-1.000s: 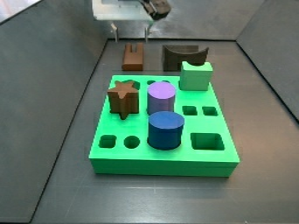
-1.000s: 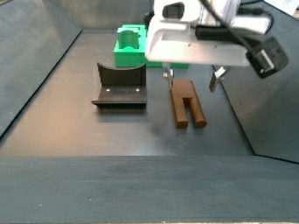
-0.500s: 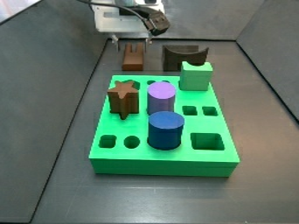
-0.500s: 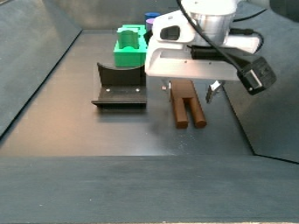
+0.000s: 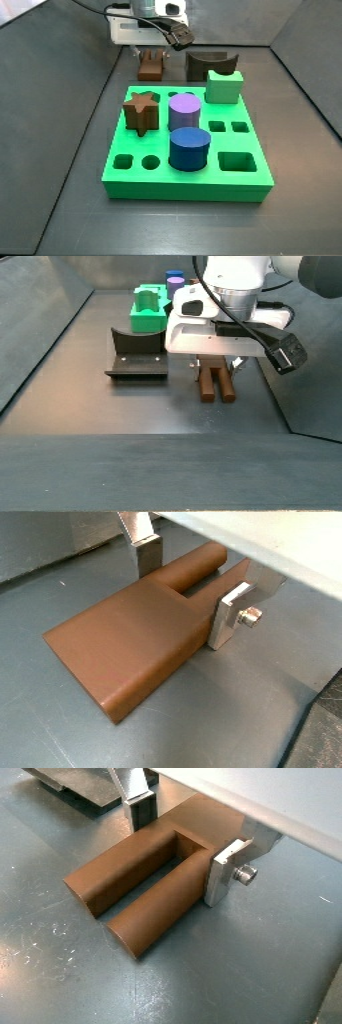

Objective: Pick up the square-circle object. Move up. Rotate the square-circle object. Place the square-circle object on the fixture. Regrasp the square-circle object. Move to above the board. Insert the square-circle object.
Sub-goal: Move up, then place the square-circle object on the fixture.

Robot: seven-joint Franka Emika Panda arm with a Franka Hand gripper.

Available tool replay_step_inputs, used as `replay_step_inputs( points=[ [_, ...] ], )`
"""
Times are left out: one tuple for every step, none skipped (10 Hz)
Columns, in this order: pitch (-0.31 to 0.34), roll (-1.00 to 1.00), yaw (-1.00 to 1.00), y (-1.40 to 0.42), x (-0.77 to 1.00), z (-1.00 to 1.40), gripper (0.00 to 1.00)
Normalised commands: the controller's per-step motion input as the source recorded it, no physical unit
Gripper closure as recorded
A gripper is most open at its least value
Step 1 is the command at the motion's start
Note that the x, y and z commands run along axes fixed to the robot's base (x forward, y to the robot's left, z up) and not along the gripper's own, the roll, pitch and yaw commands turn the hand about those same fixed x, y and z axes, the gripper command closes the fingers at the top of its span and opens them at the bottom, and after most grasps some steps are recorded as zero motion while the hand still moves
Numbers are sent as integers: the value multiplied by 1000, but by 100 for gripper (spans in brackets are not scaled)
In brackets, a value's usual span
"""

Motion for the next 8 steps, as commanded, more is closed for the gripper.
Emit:
replay_step_inputs(
  points=[
    [0, 0, 0, 0, 0, 833, 100],
    [6, 0, 0, 0, -8, 821, 100],
    [35, 10, -6, 2, -27, 702, 100],
    [50, 24, -9, 4, -20, 580, 100],
    [68, 48, -8, 5, -11, 403, 100],
    [77, 60, -10, 6, -13, 312, 100],
    [0, 0, 0, 0, 0, 1000, 100],
    [6, 15, -1, -1, -2, 1000, 100]
  ],
)
